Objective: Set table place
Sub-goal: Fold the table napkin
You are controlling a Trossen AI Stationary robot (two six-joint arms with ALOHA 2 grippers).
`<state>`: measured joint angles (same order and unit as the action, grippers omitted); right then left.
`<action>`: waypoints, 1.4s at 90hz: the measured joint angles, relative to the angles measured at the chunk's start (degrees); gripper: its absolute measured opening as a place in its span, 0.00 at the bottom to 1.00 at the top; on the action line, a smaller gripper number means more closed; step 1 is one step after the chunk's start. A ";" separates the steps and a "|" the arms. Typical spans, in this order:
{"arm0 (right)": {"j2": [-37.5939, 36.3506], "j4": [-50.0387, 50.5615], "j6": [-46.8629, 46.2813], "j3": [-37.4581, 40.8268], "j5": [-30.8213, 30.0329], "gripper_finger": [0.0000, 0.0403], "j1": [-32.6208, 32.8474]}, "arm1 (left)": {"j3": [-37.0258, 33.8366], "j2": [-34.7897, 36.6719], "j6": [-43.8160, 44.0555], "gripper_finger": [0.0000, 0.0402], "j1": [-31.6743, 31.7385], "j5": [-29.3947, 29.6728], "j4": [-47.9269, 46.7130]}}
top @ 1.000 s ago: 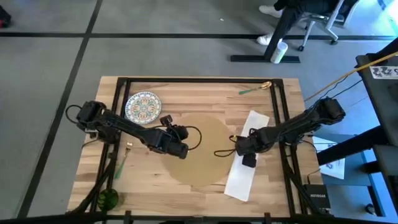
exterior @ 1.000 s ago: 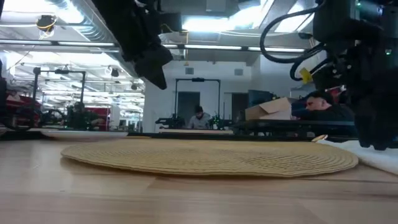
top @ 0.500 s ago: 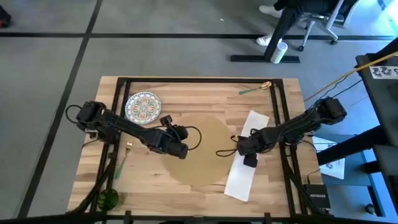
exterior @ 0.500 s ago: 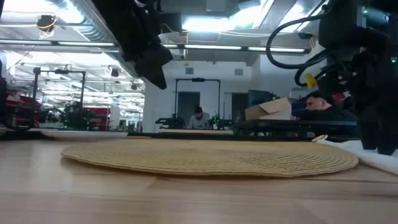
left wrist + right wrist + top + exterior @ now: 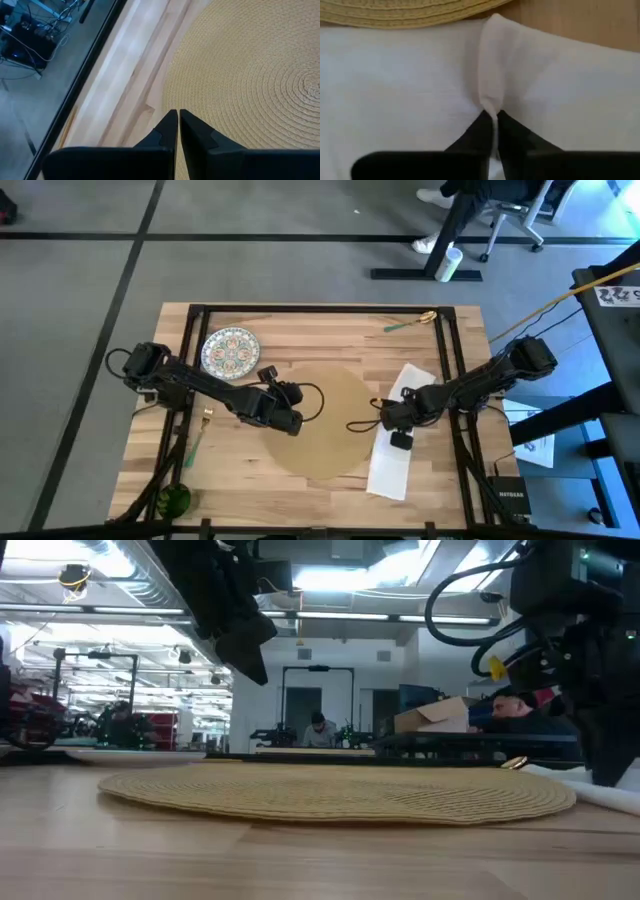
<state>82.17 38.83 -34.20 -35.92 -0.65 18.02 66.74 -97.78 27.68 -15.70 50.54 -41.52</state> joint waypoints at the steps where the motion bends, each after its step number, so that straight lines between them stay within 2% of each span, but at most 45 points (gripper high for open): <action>1: 0.00 0.16 0.00 -0.13 0.07 0.01 0.00 | 0.00 0.00 0.00 0.00 0.00 0.00 0.00; 22: 0.25 5.49 0.17 -4.59 0.59 0.00 0.02 | 0.00 -0.02 0.09 0.00 0.00 -0.46 0.15; 49: 0.17 17.23 0.77 -12.81 0.15 0.00 0.50 | 0.00 -0.02 0.14 0.00 -0.01 -0.47 0.16; 86: 0.07 30.85 -0.35 -27.09 -4.53 0.00 4.55 | 0.00 -0.02 0.61 0.00 -0.31 -0.46 0.17; 126: 0.04 47.35 -1.45 -42.75 -12.12 0.00 4.59 | 0.00 -0.02 1.73 0.00 -1.30 -0.52 0.15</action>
<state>82.21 86.18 -35.64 -78.67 -12.76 22.61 66.74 -97.80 29.41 -17.00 50.03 -41.36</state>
